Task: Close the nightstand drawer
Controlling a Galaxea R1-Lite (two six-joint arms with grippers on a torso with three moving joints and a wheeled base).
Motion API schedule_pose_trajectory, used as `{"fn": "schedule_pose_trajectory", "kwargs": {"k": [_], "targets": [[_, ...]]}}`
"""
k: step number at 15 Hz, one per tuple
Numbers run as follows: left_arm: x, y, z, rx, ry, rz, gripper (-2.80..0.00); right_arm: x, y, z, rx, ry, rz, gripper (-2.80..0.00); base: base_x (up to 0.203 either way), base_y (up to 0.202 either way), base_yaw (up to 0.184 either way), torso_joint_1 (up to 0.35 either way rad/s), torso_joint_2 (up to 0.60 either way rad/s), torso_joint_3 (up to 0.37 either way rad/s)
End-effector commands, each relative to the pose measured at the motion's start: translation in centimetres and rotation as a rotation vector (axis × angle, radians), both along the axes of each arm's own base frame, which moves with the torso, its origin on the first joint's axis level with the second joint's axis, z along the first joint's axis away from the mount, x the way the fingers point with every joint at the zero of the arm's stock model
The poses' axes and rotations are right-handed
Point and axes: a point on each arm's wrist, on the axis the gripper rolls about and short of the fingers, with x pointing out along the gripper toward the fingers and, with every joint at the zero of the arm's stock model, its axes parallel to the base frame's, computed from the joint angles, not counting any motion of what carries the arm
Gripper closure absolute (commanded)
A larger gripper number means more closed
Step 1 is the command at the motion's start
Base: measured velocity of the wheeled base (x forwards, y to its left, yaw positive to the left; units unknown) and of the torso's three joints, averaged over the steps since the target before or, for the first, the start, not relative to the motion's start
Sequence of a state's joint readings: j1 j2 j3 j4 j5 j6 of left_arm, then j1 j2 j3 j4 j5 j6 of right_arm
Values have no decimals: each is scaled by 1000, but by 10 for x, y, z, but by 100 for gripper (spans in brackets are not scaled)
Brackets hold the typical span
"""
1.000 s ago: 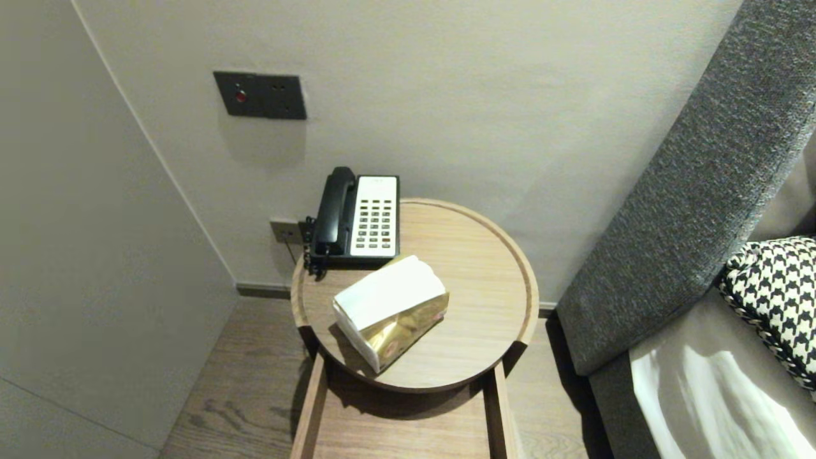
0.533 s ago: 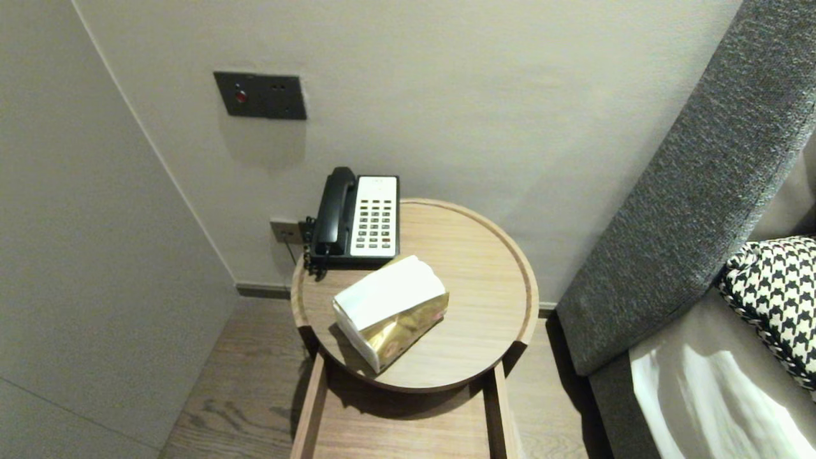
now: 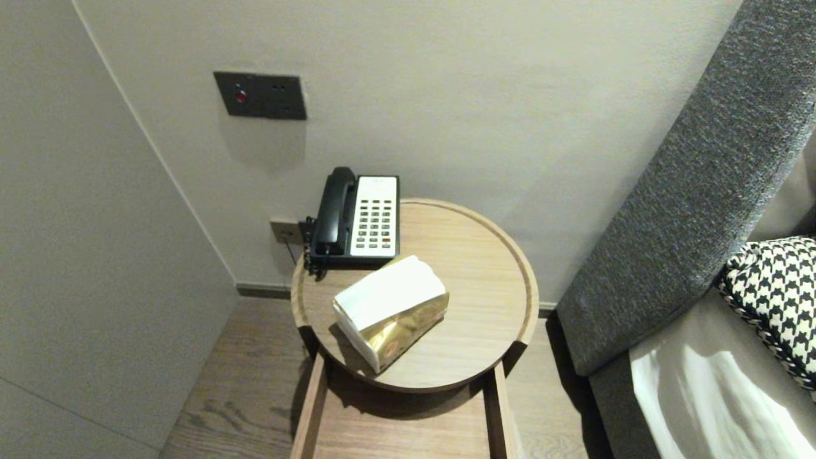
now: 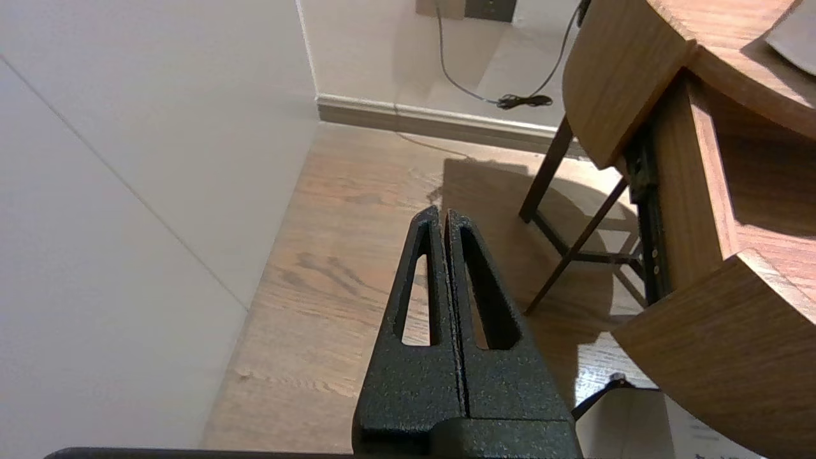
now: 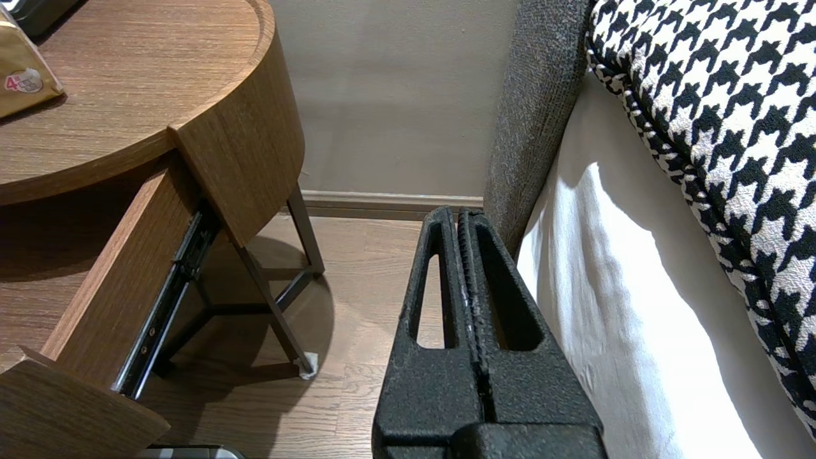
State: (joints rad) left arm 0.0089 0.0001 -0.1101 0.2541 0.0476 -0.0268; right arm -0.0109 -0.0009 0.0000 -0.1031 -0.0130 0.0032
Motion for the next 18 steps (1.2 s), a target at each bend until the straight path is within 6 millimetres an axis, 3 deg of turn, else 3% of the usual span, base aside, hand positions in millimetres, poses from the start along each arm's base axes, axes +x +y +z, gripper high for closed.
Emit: {"fn": "schedule_pose_trajectory", "kwargs": {"k": [1, 4, 8, 10, 14, 18], "targets": [[0, 0, 8, 4, 9, 1, 0, 3, 0, -11, 0, 38, 1, 0, 0, 0, 0, 0, 0, 0], [21, 0, 46, -7, 136, -27, 0, 3, 0, -11, 0, 38, 1, 0, 0, 0, 0, 0, 0, 0], [95, -2, 93, -46, 396, -109, 0, 3, 0, -11, 0, 38, -1, 0, 0, 0, 0, 0, 0, 0], [125, -12, 95, -48, 554, -219, 0, 3, 0, -11, 0, 38, 1, 0, 0, 0, 0, 0, 0, 0], [127, -54, 89, -41, 887, -498, 0, 3, 0, -11, 0, 38, -1, 0, 0, 0, 0, 0, 0, 0], [137, -91, 68, 12, 1149, -544, 0, 3, 0, -11, 0, 38, 1, 0, 0, 0, 0, 0, 0, 0]]}}
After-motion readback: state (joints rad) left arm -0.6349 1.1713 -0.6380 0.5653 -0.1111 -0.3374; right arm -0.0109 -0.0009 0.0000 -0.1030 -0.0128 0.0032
